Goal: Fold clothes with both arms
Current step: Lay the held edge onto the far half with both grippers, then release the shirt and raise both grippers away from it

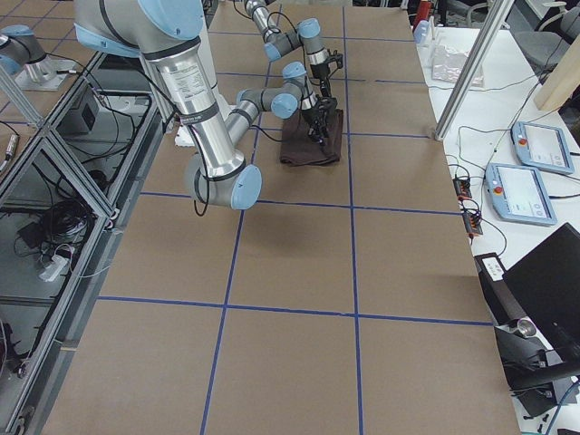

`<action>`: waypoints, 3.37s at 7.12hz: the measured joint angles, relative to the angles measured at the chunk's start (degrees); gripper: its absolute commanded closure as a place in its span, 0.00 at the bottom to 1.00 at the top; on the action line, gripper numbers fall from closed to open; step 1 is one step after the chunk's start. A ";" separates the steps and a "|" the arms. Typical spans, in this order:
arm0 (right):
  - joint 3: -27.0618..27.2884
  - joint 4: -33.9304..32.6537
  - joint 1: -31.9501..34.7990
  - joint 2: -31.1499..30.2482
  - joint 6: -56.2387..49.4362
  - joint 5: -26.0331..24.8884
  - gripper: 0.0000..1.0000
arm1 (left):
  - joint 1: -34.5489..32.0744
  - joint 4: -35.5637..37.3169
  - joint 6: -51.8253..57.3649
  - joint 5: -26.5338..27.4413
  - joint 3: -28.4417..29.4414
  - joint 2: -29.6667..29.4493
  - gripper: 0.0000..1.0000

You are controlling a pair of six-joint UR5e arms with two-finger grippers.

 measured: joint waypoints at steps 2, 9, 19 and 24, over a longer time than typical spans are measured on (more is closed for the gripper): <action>-1.82 -0.03 -2.07 1.79 -1.95 -0.20 0.00 | -1.16 -0.07 2.66 -1.73 -0.18 0.31 0.00; -12.34 -0.25 2.39 3.35 -15.11 -1.48 0.00 | -1.27 -0.10 2.50 -2.03 -0.15 0.70 0.00; -10.61 0.13 16.66 6.67 -19.59 16.00 0.00 | 1.68 -0.04 -5.11 2.26 15.19 -8.18 0.00; -10.32 0.60 16.60 5.54 -19.68 15.90 0.00 | -3.72 0.04 0.11 4.12 17.85 -8.01 0.00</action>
